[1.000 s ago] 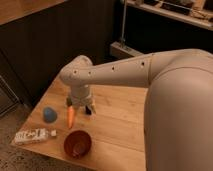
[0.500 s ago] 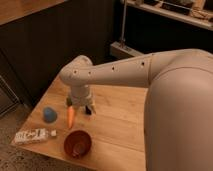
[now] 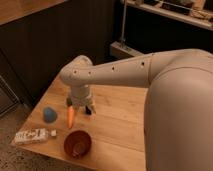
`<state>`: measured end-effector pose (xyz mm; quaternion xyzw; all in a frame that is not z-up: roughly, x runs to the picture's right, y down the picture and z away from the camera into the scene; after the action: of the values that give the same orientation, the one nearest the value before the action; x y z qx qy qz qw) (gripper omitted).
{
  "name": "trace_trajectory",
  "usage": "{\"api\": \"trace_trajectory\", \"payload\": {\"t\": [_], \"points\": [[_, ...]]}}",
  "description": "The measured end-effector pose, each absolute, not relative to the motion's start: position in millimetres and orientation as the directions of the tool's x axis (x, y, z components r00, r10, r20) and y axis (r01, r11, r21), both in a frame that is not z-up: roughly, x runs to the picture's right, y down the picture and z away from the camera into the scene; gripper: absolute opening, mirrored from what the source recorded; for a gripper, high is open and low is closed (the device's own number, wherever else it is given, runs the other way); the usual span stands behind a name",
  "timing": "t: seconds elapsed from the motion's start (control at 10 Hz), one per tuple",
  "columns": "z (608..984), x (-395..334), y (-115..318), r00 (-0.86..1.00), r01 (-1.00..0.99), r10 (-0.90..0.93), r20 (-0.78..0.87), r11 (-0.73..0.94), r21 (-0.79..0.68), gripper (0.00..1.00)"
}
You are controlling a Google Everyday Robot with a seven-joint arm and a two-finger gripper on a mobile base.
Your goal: Place the ceramic cup over the eraser
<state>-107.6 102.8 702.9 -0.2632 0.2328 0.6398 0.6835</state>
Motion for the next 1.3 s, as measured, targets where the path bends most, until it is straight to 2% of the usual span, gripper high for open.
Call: {"api": "trace_trajectory", "payload": {"t": [0.7,1.3], "points": [[706.6,-137.4,109.1,0.152,-0.988,0.774,-0.615,0.113,-0.102,0.65],[714.6,-222.7,132.7,0.344,-0.939,0.742,-0.575,0.281,-0.2,0.65]]}}
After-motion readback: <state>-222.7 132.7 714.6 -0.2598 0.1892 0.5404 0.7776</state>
